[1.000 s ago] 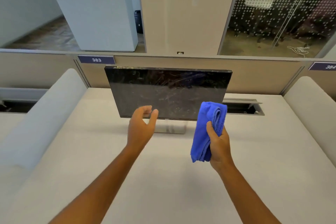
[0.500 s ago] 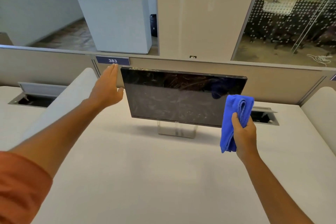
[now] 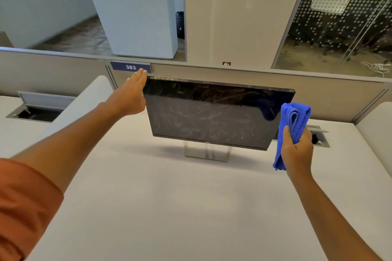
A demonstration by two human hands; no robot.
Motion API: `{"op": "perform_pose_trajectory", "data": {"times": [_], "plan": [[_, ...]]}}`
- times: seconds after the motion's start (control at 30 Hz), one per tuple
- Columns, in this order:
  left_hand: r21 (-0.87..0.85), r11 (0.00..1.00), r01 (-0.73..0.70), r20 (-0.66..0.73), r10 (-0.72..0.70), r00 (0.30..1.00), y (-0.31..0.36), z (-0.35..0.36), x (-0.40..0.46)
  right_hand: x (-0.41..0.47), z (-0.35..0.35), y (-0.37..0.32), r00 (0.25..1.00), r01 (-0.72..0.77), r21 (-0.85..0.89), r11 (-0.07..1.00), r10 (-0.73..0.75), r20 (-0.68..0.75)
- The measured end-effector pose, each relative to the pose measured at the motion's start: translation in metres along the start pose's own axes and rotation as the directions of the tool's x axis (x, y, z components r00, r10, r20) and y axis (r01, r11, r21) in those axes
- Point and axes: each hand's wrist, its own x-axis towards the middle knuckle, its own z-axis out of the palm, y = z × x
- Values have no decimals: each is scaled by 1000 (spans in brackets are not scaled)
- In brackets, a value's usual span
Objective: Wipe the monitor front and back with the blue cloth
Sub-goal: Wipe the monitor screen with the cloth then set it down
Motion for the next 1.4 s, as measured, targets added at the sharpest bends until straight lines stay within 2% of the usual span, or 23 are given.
{"op": "perform_pose_trajectory", "data": {"times": [0.1,0.23,0.33,0.4,0.47,0.6,0.73,0.8,0.87,0.97,1.1,1.23,1.3,1.4], "plan": [[3,1000,-21,-5,21,1000,-3,2,1,12,7,2,988,152,-31,988,-153,-29],[12,998,-67,-16,67,998,-9,7,2,40,19,2,926,370,-88,925,-375,-49],[-5,998,-67,-21,66,998,-11,11,1,59,29,8,818,569,-224,791,-572,57],[-6,997,-73,-33,72,997,-13,14,0,67,34,18,769,635,-282,720,-623,143],[-14,997,-80,-39,79,996,-14,15,2,70,38,33,727,682,-343,646,-648,226],[-35,994,-100,-76,97,992,-19,23,6,60,40,75,621,771,-488,410,-657,428],[-43,990,-136,-141,129,982,-22,30,4,34,36,128,578,810,-529,253,-499,646],[-40,988,-152,-159,144,977,-21,31,2,30,29,148,524,849,-500,173,-399,753],[-44,987,-155,-162,146,976,-20,30,1,39,22,147,460,885,-449,123,-378,803],[-57,989,-133,-148,124,981,-15,28,-3,67,15,118,363,922,-377,88,-533,764],[-71,993,-99,-129,89,988,-10,26,-4,114,11,59,321,923,-362,128,-776,542],[-68,994,-81,-118,72,990,-10,25,-3,145,20,25,298,930,-318,187,-888,349],[-60,995,-85,-119,77,990,-11,25,-2,137,25,34,304,929,-316,191,-883,357],[-53,995,-90,-126,83,989,-12,26,-1,101,29,76,344,922,-348,171,-773,533]]}}
